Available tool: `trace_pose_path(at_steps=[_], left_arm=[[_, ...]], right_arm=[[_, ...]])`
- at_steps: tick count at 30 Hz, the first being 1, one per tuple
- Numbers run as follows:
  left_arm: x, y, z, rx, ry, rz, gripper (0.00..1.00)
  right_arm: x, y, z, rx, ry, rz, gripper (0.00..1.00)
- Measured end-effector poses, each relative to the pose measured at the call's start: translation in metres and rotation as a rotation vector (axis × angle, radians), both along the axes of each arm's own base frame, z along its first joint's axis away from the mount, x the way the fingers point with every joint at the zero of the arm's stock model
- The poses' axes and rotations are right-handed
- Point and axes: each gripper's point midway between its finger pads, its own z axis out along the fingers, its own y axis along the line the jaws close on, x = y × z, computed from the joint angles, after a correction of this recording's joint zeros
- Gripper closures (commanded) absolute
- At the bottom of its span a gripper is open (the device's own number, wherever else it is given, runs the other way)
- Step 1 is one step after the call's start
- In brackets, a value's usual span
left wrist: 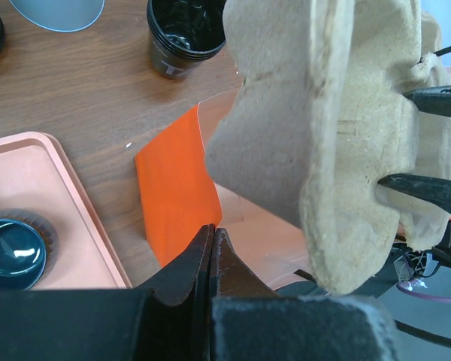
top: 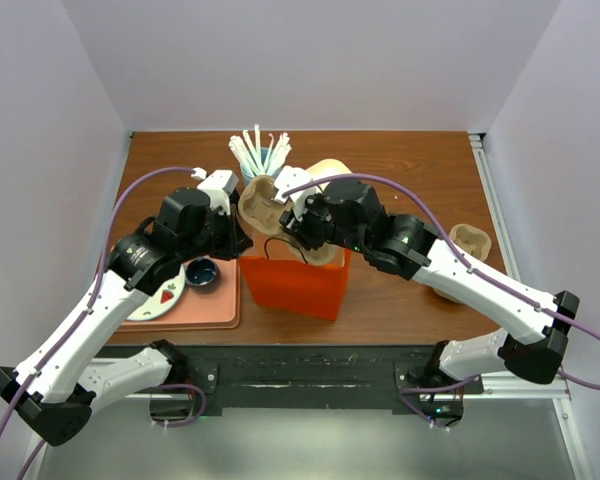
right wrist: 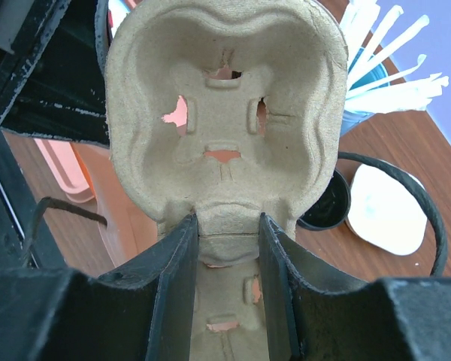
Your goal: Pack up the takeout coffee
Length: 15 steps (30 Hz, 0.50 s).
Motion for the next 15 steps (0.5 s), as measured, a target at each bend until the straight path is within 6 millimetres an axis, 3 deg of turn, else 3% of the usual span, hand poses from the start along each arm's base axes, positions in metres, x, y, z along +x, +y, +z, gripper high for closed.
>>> trace_pose_path(at_steps=[15], left_arm=[[0.0004,0.0007,-0.0002,0.012,-0.01,-0.01,1.0]], right_arm=[[0.0071,-0.0021,0.0052,0.021,-0.014,-0.049,0.81]])
